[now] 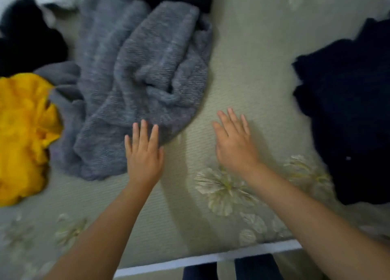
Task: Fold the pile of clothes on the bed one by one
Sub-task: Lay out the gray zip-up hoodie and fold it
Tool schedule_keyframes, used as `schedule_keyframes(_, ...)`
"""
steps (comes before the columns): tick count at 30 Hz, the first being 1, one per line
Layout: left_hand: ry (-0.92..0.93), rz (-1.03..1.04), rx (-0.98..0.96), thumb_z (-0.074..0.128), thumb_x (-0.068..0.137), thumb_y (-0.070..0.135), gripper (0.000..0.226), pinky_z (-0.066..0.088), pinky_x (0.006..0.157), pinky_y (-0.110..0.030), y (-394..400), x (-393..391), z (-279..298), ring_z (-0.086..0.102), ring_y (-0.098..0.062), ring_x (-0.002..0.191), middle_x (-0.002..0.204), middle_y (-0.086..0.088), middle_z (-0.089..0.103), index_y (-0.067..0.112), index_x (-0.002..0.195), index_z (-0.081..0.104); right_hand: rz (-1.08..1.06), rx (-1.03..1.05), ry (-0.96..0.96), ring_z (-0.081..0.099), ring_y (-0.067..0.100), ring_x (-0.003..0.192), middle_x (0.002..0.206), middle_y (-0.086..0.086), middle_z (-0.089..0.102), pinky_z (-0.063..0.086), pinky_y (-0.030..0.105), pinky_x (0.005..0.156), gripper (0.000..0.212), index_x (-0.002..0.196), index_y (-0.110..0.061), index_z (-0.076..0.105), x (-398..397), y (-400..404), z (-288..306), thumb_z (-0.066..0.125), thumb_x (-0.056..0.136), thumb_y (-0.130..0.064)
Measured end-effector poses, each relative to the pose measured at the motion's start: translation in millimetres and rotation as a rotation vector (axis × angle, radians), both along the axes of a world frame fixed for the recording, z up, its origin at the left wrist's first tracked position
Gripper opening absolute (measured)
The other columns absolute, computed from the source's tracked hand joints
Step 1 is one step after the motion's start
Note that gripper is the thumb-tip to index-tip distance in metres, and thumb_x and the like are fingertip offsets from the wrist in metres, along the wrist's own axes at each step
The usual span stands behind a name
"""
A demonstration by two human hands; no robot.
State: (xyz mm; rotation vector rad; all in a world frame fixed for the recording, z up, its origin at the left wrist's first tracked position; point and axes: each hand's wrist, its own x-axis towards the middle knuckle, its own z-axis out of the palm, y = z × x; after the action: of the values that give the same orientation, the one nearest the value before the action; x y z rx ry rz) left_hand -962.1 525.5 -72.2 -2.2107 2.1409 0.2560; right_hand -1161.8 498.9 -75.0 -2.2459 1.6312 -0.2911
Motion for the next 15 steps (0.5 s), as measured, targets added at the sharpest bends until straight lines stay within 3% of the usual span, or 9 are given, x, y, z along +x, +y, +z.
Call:
schedule_keyframes(3,-0.009,0.196,0.056,0.058,0.087,0.024,0.056,0.012,0.108,-0.059,24,53,-2,0.015,-0.044,0.137,0.146,-0.027,0.022,0.007,0.137,0.038,0.206,-0.081,0.024,0.055,0.043,0.111,0.118,0.022,0.061,0.041,0.063,0.086,0.049,0.107,0.003,0.065,45,-20,3,0.078,0.061,-0.006)
schedule_keyframes(6,0.035,0.382,0.055,0.064,0.082,0.036,0.072,0.006,0.11,-0.055,40,97,-8,0.005,-0.039,0.14,0.15,-0.022,0.013,0.014,0.142,0.029,0.435,-0.163,0.094,0.046,0.042,0.122,0.133,0.021,0.05,0.035,0.061,0.095,0.064,0.123,-0.004,0.056,95,-41,7,0.079,0.066,-0.02)
schedule_keyframes(9,0.089,0.454,-0.01,0.07,0.074,0.039,0.082,0.013,0.107,-0.06,48,120,-14,0.009,-0.045,0.137,0.148,-0.029,0.015,0.011,0.141,0.031,0.55,-0.069,0.199,0.012,0.036,0.14,0.153,0.016,0.012,0.012,0.054,0.111,0.082,0.145,-0.016,0.022,132,-66,6,0.067,0.08,-0.036)
schedule_keyframes(11,0.112,0.438,-0.058,0.073,0.071,0.04,0.087,0.016,0.105,-0.061,49,128,-18,0.012,-0.048,0.136,0.146,-0.032,0.016,0.008,0.14,0.032,0.588,-0.006,0.278,-0.002,0.032,0.142,0.155,0.012,-0.006,0.004,0.049,0.113,0.085,0.147,-0.022,0.004,150,-77,4,0.058,0.085,-0.044)
schedule_keyframes(13,0.138,0.422,-0.137,0.076,0.066,0.041,0.091,0.018,0.103,-0.062,45,141,-22,0.016,-0.049,0.134,0.144,-0.034,0.019,0.007,0.139,0.033,0.612,0.001,0.377,0.007,0.033,0.141,0.155,0.012,0.001,0.013,0.047,0.112,0.076,0.147,-0.023,0.004,166,-82,3,0.052,0.09,-0.037)
schedule_keyframes(15,0.127,0.4,-0.157,0.074,0.067,0.045,0.093,0.015,0.106,-0.059,36,148,-25,0.016,-0.044,0.136,0.146,-0.029,0.022,0.009,0.141,0.03,0.588,0.026,0.428,0.03,0.032,0.128,0.146,0.013,0.027,0.03,0.042,0.102,0.055,0.144,-0.016,0.021,171,-83,0,0.045,0.095,-0.021)
